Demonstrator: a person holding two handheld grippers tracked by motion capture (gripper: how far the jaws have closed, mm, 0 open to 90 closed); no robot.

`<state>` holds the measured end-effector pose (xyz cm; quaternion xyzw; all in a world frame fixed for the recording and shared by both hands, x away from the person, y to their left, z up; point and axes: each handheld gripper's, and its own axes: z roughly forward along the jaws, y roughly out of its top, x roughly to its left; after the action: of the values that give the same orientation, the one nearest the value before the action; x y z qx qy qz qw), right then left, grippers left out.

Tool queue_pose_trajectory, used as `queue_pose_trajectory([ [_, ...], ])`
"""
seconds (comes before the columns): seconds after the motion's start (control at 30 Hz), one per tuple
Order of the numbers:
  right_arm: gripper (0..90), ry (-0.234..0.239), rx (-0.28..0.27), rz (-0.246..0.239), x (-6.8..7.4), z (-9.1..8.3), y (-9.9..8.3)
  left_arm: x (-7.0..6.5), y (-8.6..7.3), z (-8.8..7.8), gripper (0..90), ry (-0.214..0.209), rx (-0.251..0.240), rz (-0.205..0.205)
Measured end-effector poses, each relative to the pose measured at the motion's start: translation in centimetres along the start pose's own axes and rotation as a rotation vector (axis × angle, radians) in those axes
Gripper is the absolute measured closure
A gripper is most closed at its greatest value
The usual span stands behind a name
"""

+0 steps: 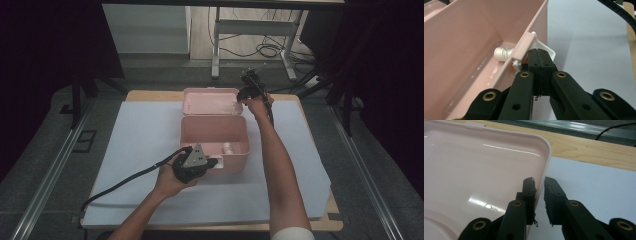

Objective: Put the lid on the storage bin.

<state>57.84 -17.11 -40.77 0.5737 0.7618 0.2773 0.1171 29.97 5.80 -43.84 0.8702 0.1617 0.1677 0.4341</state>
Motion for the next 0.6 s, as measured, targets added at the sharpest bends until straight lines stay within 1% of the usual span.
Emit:
queue_pose_trajectory([
  [0.13, 81.4, -0.004, 0.008, 0.01, 0.0, 0.1, 0.0, 0.0, 0.0, 0.0, 90.0, -0.001, 0.0, 0.0],
  [0.23, 82.4, -0.017, 0.0, 0.003, 0.2, -0.2, 0.0, 0.0, 0.0, 0.0, 90.0, -0.002, 0.0, 0.0],
  [0.47, 84.2, -0.038, -0.043, -0.002, 0.7, -0.8, 0.1, 0.0, 0.0, 0.0, 90.0, -0.003, 0.002, 0.0],
  [0.6, 84.7, -0.036, -0.065, -0.004, 0.9, -1.5, 0.0, 0.0, 0.0, 0.0, 90.0, -0.008, 0.006, 0.002],
])
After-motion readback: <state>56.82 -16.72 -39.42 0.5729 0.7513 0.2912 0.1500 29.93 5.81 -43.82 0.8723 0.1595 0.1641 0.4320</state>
